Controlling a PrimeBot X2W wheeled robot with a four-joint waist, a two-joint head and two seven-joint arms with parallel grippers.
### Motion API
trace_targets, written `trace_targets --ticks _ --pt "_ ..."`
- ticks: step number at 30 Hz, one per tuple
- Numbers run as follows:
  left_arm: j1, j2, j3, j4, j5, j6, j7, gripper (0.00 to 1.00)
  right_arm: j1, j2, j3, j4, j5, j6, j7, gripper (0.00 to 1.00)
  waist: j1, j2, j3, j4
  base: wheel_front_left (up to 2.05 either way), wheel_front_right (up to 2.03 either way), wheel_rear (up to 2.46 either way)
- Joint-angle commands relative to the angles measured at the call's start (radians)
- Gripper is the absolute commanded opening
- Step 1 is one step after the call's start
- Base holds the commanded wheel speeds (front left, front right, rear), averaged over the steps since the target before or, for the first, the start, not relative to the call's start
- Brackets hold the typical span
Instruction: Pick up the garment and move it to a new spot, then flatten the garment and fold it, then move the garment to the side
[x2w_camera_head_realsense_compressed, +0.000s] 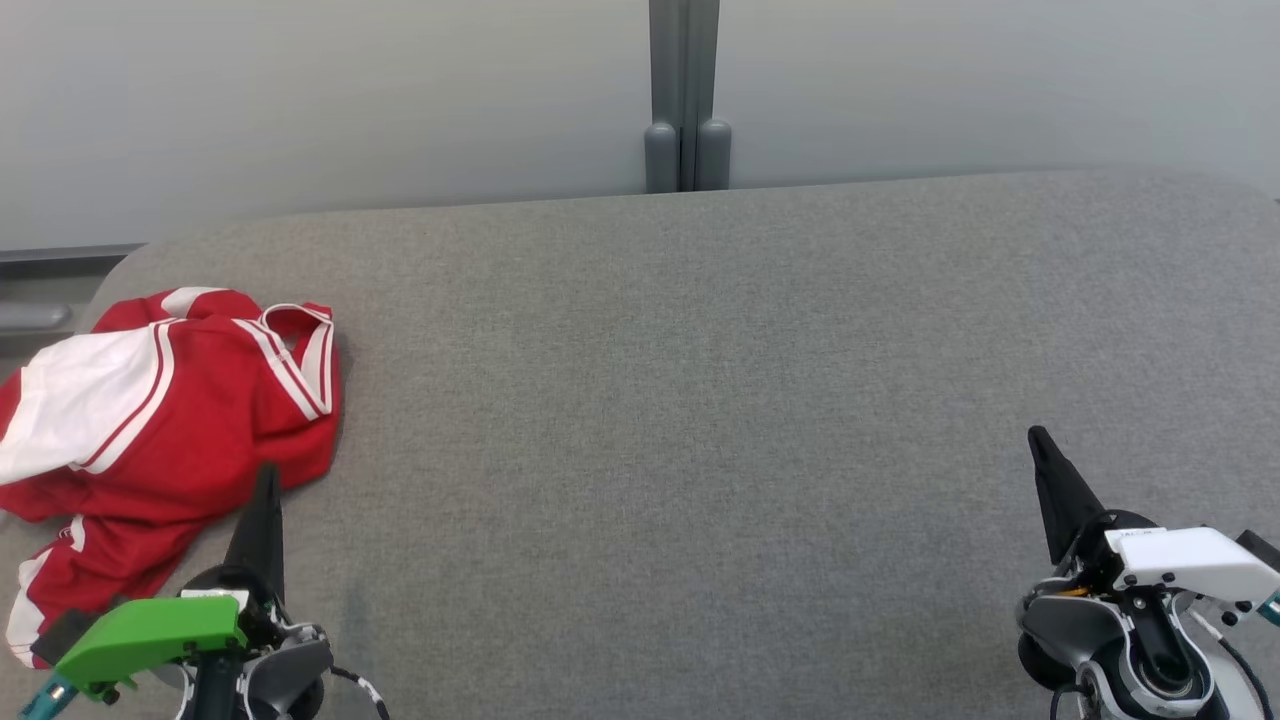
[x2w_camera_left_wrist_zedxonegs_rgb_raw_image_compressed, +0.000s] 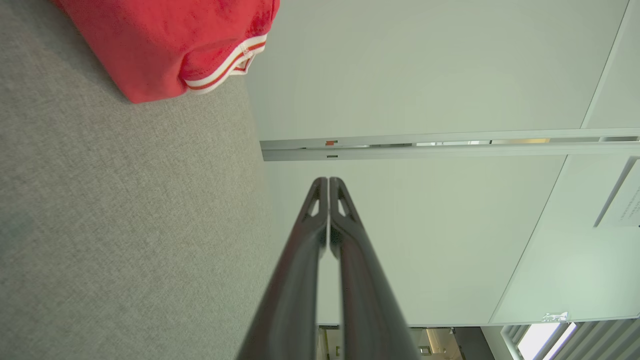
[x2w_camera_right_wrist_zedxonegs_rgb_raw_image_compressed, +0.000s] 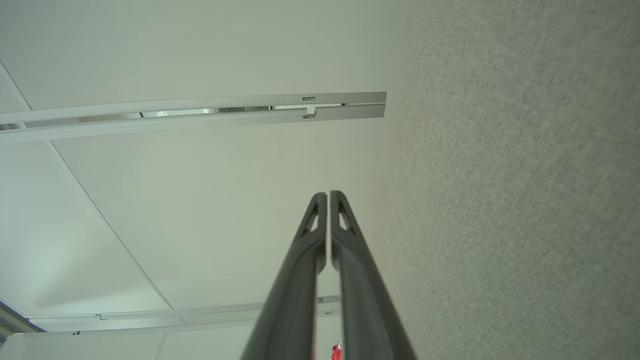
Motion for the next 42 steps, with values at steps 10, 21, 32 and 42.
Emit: trace_targets --ticks 10,21,32,42 --pt "0.03 -0.006 -0.015 0.035 0.011 0.002 -0.027 1.0 0.023 0.008 0.03 0.03 -0.005 0.0 -0.026 1.0 0.0 0.0 0.0 0.0 0.0 0.0 0.0" --pt "0.034 -0.004 -0.034 0.006 0.169 0.038 -0.08 1.0 0.009 0.006 0.051 0.032 -0.159 0.0 -0.079 1.0 0.0 0.0 0.002 -0.001 0.0 0.0 0.0" --pt "0.036 -0.002 -0.071 -0.014 0.417 0.067 -0.125 1.0 0.005 0.005 0.055 0.01 -0.401 0.0 -0.125 1.0 0.0 0.0 0.003 0.0 0.0 0.0 0.0" --pt "0.04 0.01 -0.105 -0.018 0.635 0.088 -0.163 1.0 0.007 0.004 0.061 -0.005 -0.612 0.0 -0.163 1.0 0.0 0.0 0.001 0.001 0.0 0.0 0.0"
